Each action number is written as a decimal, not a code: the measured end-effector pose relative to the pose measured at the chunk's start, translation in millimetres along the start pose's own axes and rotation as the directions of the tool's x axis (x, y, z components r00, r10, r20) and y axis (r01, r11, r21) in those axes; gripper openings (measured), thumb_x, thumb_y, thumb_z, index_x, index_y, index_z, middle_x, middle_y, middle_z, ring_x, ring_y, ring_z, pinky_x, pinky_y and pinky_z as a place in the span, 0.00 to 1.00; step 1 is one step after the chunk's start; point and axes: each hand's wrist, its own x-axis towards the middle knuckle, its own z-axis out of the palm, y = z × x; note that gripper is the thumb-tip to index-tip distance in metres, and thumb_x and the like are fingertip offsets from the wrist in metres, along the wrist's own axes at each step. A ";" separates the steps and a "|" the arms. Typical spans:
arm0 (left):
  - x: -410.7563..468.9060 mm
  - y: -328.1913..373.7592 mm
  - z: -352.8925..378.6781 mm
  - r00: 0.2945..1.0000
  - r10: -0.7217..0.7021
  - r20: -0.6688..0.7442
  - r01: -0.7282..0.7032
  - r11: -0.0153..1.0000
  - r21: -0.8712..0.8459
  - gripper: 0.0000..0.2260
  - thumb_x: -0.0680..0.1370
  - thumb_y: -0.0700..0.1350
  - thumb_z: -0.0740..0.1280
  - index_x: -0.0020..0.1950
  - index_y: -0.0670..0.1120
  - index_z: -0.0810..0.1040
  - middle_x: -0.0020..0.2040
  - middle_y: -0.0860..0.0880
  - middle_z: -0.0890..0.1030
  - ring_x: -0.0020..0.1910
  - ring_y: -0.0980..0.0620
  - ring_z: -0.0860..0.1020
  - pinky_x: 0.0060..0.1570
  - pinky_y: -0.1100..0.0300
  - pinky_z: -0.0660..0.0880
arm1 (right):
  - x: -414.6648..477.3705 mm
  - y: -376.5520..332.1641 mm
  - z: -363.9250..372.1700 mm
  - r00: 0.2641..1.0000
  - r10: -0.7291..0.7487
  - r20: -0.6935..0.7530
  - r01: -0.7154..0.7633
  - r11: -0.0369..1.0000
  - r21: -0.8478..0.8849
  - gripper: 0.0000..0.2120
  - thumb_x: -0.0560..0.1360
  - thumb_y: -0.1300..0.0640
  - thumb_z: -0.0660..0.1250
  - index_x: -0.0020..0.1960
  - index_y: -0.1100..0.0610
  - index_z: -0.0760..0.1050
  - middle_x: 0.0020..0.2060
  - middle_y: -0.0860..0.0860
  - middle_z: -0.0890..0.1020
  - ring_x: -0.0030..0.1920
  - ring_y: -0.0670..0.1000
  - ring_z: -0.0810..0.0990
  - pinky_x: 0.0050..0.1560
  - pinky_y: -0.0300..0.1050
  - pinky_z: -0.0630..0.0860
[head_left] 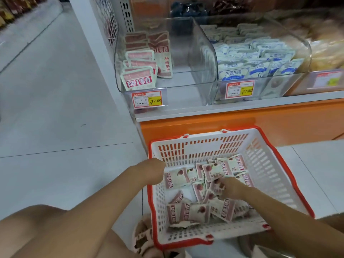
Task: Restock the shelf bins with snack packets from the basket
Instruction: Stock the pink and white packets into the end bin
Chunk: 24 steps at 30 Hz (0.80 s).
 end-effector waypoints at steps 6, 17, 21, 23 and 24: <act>1.3 -5.1 5.9 0.999 -0.028 0.036 0.030 0.999 -0.045 0.14 0.80 0.35 0.56 0.34 0.45 0.66 0.33 0.49 0.68 0.29 0.56 0.65 0.29 0.65 0.63 | -3.3 8.2 44.1 0.990 0.138 0.013 -0.137 0.988 -0.066 0.16 0.72 0.54 0.72 0.58 0.59 0.77 0.54 0.52 0.81 0.52 0.48 0.81 0.54 0.40 0.78; -0.5 -9.1 -15.0 0.986 -0.005 -0.165 -0.030 0.978 -0.208 0.10 0.81 0.45 0.59 0.57 0.44 0.78 0.52 0.50 0.81 0.39 0.56 0.78 0.42 0.65 0.76 | -16.5 -26.0 -34.1 0.957 -0.168 -0.235 0.180 0.983 0.033 0.18 0.74 0.62 0.67 0.30 0.52 0.62 0.29 0.45 0.69 0.34 0.47 0.71 0.34 0.36 0.66; -15.2 -6.7 -59.0 0.870 0.014 -0.493 -0.132 0.970 -0.206 0.11 0.81 0.49 0.58 0.50 0.47 0.79 0.47 0.52 0.80 0.43 0.56 0.77 0.42 0.66 0.72 | -57.9 -64.2 -104.3 0.807 -0.326 -0.493 0.383 0.924 0.016 0.15 0.77 0.53 0.66 0.34 0.51 0.65 0.28 0.45 0.72 0.30 0.47 0.70 0.35 0.43 0.68; -27.1 -6.5 -80.4 0.734 -0.014 -0.679 -0.204 0.949 -0.240 0.10 0.81 0.49 0.58 0.50 0.48 0.78 0.46 0.55 0.78 0.44 0.57 0.75 0.42 0.68 0.68 | -84.7 -81.4 -140.2 0.687 -0.325 -0.650 0.465 0.884 0.050 0.12 0.77 0.54 0.67 0.37 0.54 0.68 0.30 0.48 0.77 0.30 0.46 0.74 0.33 0.45 0.70; -33.7 -7.0 -89.2 0.628 -0.035 -0.778 -0.251 0.937 -0.244 0.09 0.81 0.48 0.59 0.49 0.47 0.78 0.45 0.55 0.77 0.44 0.57 0.75 0.41 0.69 0.67 | -97.9 -88.4 -157.2 0.615 -0.319 -0.721 0.506 0.861 0.050 0.10 0.76 0.55 0.68 0.39 0.55 0.69 0.31 0.49 0.79 0.32 0.47 0.76 0.34 0.47 0.71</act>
